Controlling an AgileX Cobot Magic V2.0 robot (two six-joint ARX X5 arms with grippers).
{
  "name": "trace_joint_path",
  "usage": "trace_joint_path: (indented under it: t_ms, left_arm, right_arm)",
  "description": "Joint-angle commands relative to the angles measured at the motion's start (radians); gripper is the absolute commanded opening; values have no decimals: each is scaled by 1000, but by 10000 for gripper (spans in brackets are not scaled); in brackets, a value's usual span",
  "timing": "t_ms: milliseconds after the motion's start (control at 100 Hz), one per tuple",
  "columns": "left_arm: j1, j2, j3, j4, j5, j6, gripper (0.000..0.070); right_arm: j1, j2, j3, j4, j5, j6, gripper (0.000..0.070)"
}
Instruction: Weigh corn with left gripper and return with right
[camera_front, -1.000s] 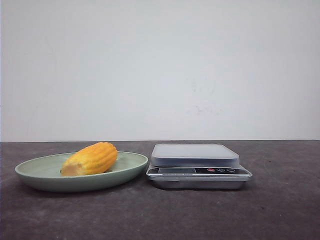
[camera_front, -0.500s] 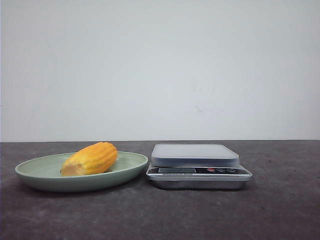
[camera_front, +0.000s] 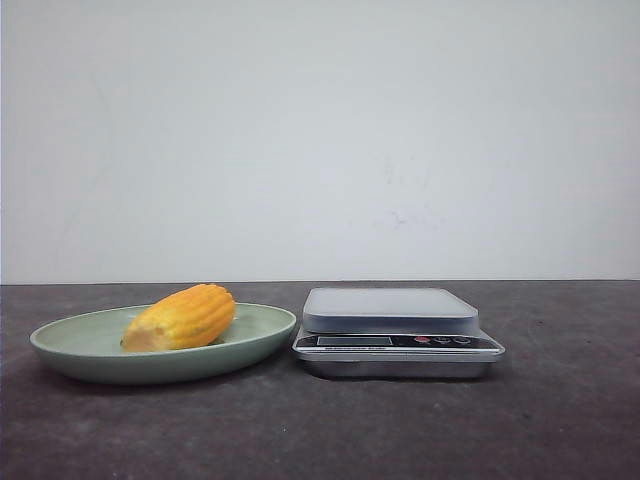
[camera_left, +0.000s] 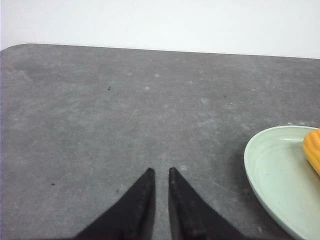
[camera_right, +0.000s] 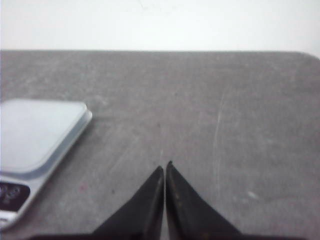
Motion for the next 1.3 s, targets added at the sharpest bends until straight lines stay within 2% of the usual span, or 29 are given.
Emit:
trace_joint_path:
  t_ms: [0, 60, 140, 230, 320, 410, 520, 590, 710, 780, 830, 890, 960, 1070, 1190, 1290]
  left_arm:
    - [2, -1, -18, -3, 2, -5, 0]
    - [2, -1, -18, -3, 5, -21, 0]
    - [2, -1, -17, -3, 48, -188, 0]
    - [2, -1, -13, 0, 50, -292, 0]
    - [2, -1, -9, -4, 81, -391, 0]
    - [2, -1, -8, -10, 145, -445, 0]
    - [2, -1, 5, 5, 230, -541, 0]
    - [2, -1, 22, 43, 275, -605, 0]
    - [2, 4, 100, 57, 354, -688, 6]
    - [2, 34, 203, -24, 375, -675, 7]
    - [2, 74, 297, -102, 385, -637, 7]
    - [2, 146, 426, -189, 392, -541, 7]
    - [2, 264, 610, -287, 391, -391, 7]
    - [2, 438, 874, -409, 367, -242, 7]
    - [2, 603, 1139, -491, 338, -197, 6]
    - [2, 693, 1280, -492, 345, -191, 29]
  right_arm:
    - [4, -1, -2, 33, -26, 1, 0]
    - [4, -1, -2, 50, -26, 2, 0]
    - [4, -1, -2, 84, -26, 6, 0]
    - [4, -1, -2, 142, -26, 43, 0]
    - [4, -1, -2, 202, -45, 119, 0]
    - [4, -1, -2, 232, -79, 195, 0]
    - [4, -1, 10, 301, -140, 391, 0]
    - [4, -1, 26, 333, -175, 486, 0]
    - [4, 0, 105, 316, -252, 526, 0]
    - [4, 8, 192, 252, -277, 502, 0]
    - [4, 32, 274, 177, -275, 457, 0]
    - [3, 82, 389, 75, -271, 374, 0]
    - [3, 182, 546, -37, -249, 259, 0]
    - [3, 338, 773, -181, -241, 152, 0]
    - [3, 491, 988, -305, -242, 97, 0]
    - [3, 565, 1078, -328, -251, 76, 0]
